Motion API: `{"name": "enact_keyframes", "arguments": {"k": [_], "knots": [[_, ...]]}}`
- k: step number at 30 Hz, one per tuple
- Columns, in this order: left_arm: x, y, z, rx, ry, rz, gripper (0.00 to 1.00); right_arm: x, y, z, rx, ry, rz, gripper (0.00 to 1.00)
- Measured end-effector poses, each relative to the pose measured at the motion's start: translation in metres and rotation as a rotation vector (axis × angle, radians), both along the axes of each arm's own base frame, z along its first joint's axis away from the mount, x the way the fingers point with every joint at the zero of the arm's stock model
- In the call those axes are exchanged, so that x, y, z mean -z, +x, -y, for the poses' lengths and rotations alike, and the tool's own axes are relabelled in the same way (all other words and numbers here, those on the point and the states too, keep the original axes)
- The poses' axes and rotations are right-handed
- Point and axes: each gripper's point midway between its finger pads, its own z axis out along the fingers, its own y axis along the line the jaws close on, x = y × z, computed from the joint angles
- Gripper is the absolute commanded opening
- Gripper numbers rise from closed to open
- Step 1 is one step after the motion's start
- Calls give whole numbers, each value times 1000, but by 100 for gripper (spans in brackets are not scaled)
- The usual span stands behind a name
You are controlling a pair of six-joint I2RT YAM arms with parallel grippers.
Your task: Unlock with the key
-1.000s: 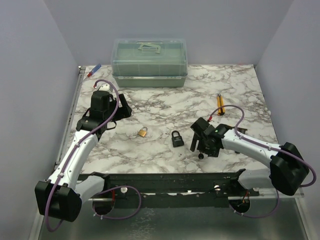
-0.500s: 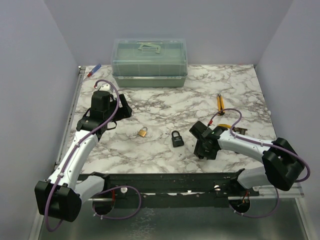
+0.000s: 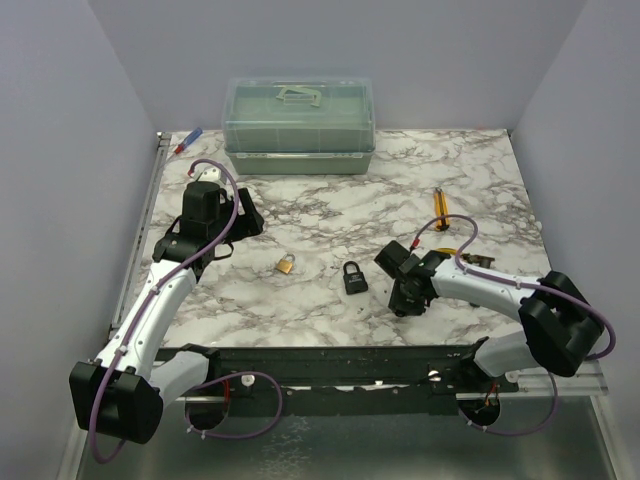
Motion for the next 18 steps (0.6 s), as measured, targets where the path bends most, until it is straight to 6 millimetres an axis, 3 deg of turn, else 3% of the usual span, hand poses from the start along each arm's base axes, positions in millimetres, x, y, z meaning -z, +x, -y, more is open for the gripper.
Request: {"name": "enact_keyframes", "arguments": {"k": [7, 14, 18], "knots": [[0, 0, 0, 0, 0, 0, 81, 0, 1, 0, -8, 0, 4, 15], [0, -1, 4, 15, -7, -1, 81, -1, 1, 0, -19, 5, 10, 11], [-2, -7, 21, 91, -48, -6, 81, -5, 3, -1, -52, 27, 44, 11]]}}
